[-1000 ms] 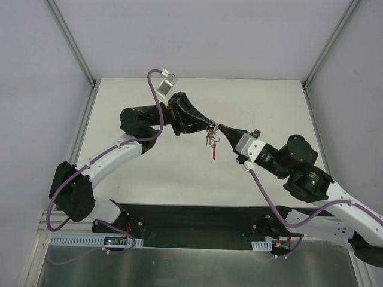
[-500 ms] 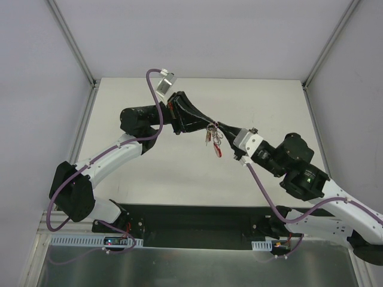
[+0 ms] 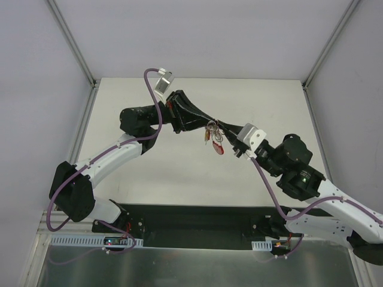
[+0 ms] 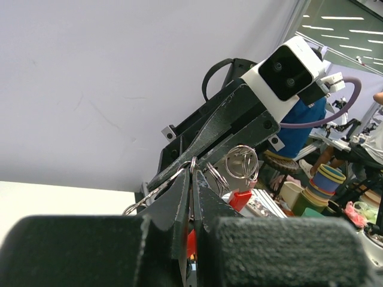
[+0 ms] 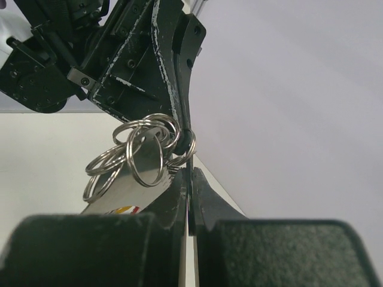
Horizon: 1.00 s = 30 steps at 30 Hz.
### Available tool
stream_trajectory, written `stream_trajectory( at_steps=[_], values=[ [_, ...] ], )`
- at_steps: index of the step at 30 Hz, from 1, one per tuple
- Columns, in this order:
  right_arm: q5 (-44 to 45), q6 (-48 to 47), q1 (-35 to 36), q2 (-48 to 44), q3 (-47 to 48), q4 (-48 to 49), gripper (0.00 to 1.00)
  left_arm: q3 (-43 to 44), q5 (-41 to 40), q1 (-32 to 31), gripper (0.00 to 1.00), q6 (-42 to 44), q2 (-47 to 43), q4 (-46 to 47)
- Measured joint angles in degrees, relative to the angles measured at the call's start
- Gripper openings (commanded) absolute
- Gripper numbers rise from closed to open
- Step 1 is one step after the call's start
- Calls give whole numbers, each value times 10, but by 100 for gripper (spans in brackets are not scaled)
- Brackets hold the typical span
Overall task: Remove the keys from the keyring
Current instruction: Adjust the key on the keyring.
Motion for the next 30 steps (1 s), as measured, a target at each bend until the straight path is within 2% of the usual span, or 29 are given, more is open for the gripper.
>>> stream_trajectory(
  at_steps=[18, 24, 30],
  values=[
    [55, 96, 4, 19, -19, 52, 1, -34, -37, 0, 0, 54, -9, 11],
    [87, 89, 8, 26, -21, 62, 1, -34, -41, 6, 0, 20, -4, 10],
    [99, 58, 3, 18, -31, 69, 1, -55, -29, 45, 0, -55, -4, 9]
  ],
)
